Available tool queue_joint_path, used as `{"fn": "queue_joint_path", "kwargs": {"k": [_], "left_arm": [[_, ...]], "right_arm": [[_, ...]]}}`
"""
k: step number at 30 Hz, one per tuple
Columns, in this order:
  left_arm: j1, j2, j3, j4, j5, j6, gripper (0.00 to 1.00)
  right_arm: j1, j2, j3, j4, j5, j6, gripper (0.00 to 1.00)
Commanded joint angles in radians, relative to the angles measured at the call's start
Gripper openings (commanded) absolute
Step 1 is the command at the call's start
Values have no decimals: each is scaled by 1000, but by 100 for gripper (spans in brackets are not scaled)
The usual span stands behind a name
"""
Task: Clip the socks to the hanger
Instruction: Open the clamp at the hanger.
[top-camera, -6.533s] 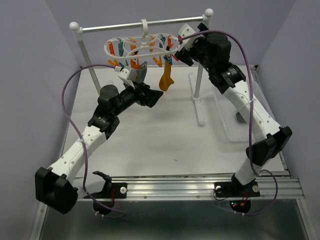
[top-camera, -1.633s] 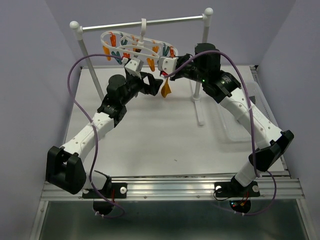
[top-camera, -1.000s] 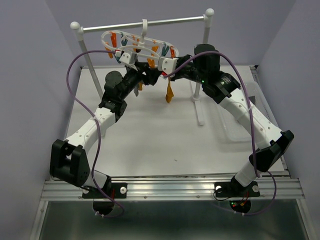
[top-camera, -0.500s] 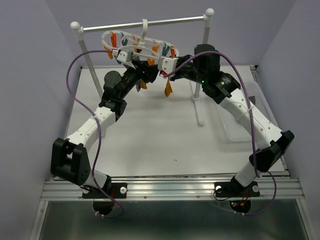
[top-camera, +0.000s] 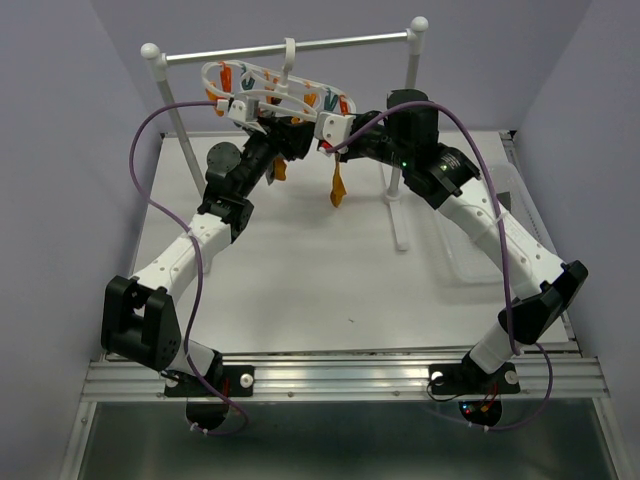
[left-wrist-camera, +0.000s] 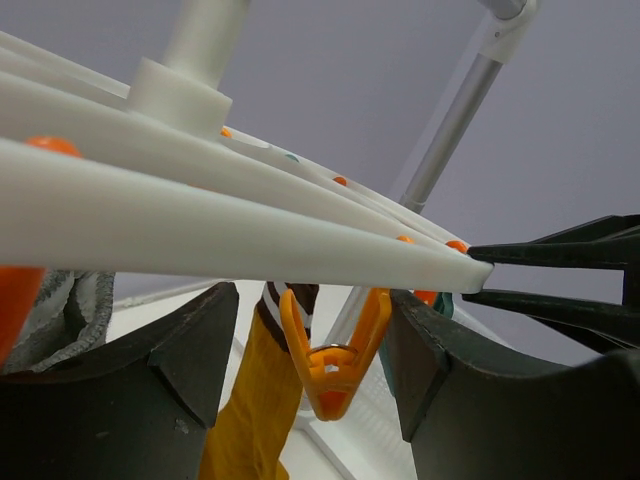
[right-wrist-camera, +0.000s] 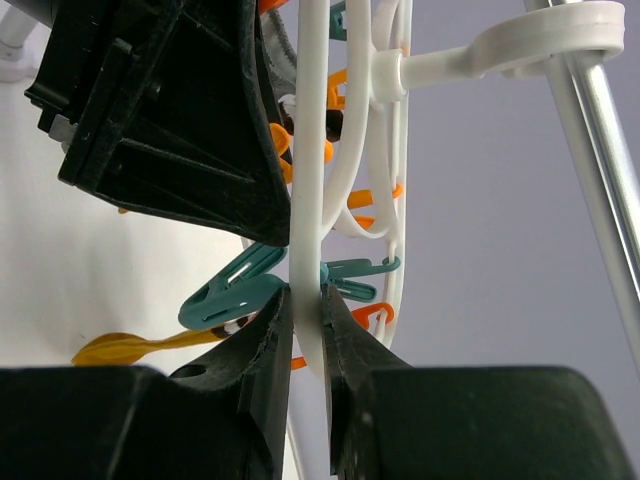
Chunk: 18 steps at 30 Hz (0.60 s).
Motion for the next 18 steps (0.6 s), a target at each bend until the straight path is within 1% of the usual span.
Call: {"fn": "queue_joint_path", "kwargs": {"k": [1, 6, 18], "left_arm": [[-9, -11, 55, 83, -21, -4, 69], [-12, -14, 51, 86, -54, -17, 68], [-20, -11, 67, 86, -51, -29, 65]], "right_arm": [[6, -25, 22, 64, 27, 40, 7], [15, -25, 22, 63, 40, 43, 7], [24, -25, 18, 64, 51, 45, 7]]}}
